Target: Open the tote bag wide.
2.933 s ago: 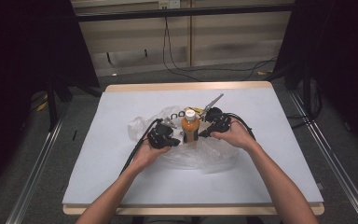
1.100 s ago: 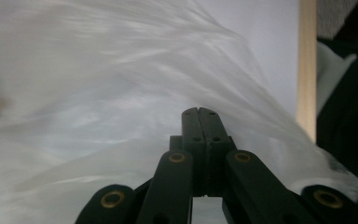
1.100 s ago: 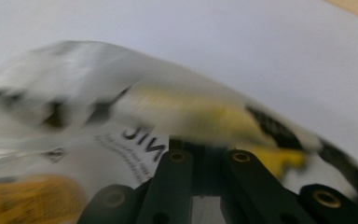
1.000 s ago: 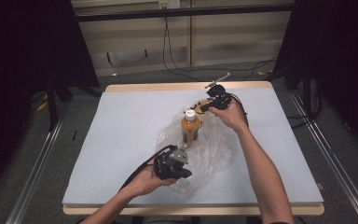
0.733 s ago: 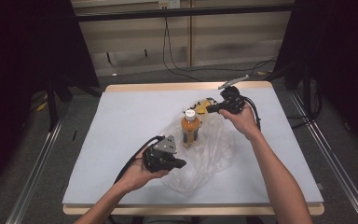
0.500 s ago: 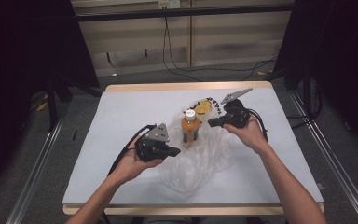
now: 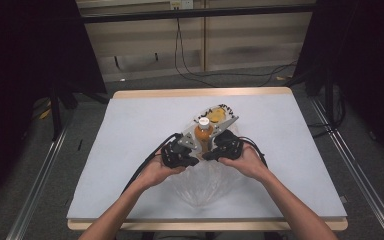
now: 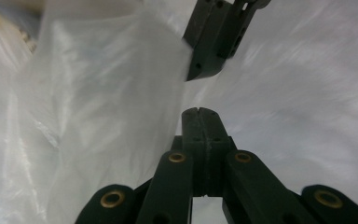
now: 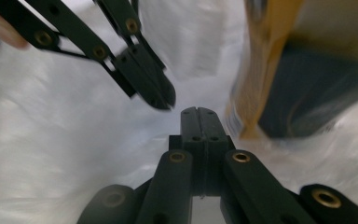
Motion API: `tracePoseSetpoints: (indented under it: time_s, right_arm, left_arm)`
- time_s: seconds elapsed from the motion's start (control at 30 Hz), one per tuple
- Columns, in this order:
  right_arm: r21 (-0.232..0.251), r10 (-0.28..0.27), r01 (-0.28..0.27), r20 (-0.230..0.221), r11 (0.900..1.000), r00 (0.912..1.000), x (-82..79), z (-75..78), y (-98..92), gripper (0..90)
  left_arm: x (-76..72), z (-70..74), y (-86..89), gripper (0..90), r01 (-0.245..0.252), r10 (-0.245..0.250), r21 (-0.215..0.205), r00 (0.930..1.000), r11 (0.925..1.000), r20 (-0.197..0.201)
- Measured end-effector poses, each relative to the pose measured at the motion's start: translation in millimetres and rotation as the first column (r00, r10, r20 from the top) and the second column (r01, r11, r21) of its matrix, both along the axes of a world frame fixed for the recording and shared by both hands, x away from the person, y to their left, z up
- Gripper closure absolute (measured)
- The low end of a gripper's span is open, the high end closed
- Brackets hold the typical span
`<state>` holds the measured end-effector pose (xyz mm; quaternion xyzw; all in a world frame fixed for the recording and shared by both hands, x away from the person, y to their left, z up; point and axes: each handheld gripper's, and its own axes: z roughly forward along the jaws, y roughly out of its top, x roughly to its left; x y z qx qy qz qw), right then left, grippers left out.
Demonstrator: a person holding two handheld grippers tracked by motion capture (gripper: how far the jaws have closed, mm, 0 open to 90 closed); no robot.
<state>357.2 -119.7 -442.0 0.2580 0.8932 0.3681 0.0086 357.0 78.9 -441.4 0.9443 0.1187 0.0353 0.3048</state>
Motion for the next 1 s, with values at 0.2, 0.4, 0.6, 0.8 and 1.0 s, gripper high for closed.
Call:
tracePoseSetpoints:
  time_s: [0.2, 0.4, 0.6, 0.8, 1.0]
  right_arm:
    - [-0.095, -0.053, 0.049, -0.044, 0.994, 0.9976, 4.5, -28.3, -14.3, 90.0]
    - [-0.097, -0.093, 0.090, -0.029, 0.991, 0.9953, 1.4, -29.3, -41.7, 90.0]
    - [-0.062, -0.120, 0.117, -0.033, 0.991, 0.9923, -8.9, -32.2, -69.6, 90.0]
    - [-0.041, -0.152, 0.150, -0.039, 0.988, 0.9876, -19.5, -33.6, -95.4, 90.0]
    - [-0.035, -0.171, 0.170, -0.022, 0.985, 0.9851, -30.1, -34.1, -105.4, 90.0]
  left_arm:
    - [12.6, -23.1, 13.7, 90.0, -0.049, 0.049, 0.020, 0.9980, 0.9986, -0.039]
    - [15.5, -22.0, 36.2, 90.0, -0.099, 0.099, 0.047, 0.9949, 0.9940, -0.014]
    - [13.1, -22.9, 52.1, 90.0, -0.118, 0.119, 0.034, 0.9928, 0.9924, -0.012]
    - [11.3, -23.2, 60.0, 90.0, -0.128, 0.128, 0.030, 0.9916, 0.9913, -0.013]
    - [9.5, -25.9, 69.4, 90.0, -0.152, 0.152, -0.011, 0.9879, 0.9883, -0.031]
